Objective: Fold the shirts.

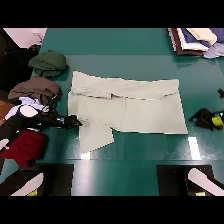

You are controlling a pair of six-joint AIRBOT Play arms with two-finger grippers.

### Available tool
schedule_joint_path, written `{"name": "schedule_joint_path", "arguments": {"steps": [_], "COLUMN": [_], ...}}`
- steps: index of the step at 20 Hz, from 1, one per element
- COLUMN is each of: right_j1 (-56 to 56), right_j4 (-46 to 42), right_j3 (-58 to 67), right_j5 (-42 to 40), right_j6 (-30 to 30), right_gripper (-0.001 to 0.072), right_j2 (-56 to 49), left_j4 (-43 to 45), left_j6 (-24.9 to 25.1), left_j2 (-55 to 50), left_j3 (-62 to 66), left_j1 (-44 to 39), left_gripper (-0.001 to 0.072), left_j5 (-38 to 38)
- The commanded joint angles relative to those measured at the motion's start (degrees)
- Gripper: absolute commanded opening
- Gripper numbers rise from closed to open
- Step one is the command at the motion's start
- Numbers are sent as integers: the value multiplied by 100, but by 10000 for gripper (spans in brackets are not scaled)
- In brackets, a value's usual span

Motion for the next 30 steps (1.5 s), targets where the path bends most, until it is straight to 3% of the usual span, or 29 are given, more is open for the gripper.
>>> {"name": "schedule_joint_path", "arguments": {"steps": [1, 6, 10, 11, 12, 13, 18, 21, 25, 27, 30], "right_j1": [-1010, -876, -264, -203, -177, -175, -168, -170, -157, 98, 817], "right_j4": [409, 586, 577, 570, 566, 546, 195, -662, -1224, -1211, -1220], "right_j3": [-726, -909, -909, -909, -909, -907, -732, -673, -669, -555, 15], "right_j5": [-68, -481, -885, -964, -1021, -1027, -192, 564, 1029, 920, 640], "right_j6": [-455, -540, -533, -533, -535, -535, -518, -326, -15, 214, 470], "right_gripper": [440, 427, 258, 165, 129, 15, 13, 13, 13, 13, 13], "right_j2": [-208, -656, -776, -721, -638, -522, 444, 1290, 2267, 2444, 2087], "left_j4": [-4, -4, 81, 173, 229, 254, 754, 1716, 1434, 1255, 1421], "left_j6": [59, 55, 52, 50, 50, 50, -111, -962, -1462, -1467, -1440], "left_j2": [4, 4, 4, 7, 7, 7, 459, 1554, 2577, 2649, 2343], "left_j3": [125, 125, 125, 125, 125, 127, 131, -7, 2, 122, 599], "left_j1": [-9, -9, -9, -9, -9, -9, -28, -278, -275, -275, -275], "left_gripper": [26, 26, 26, 26, 26, 26, 23, 23, 25, 25, 25], "left_j5": [-81, -70, -96, -96, -101, -184, -1290, -1812, -2691, -2549, -1611]}}
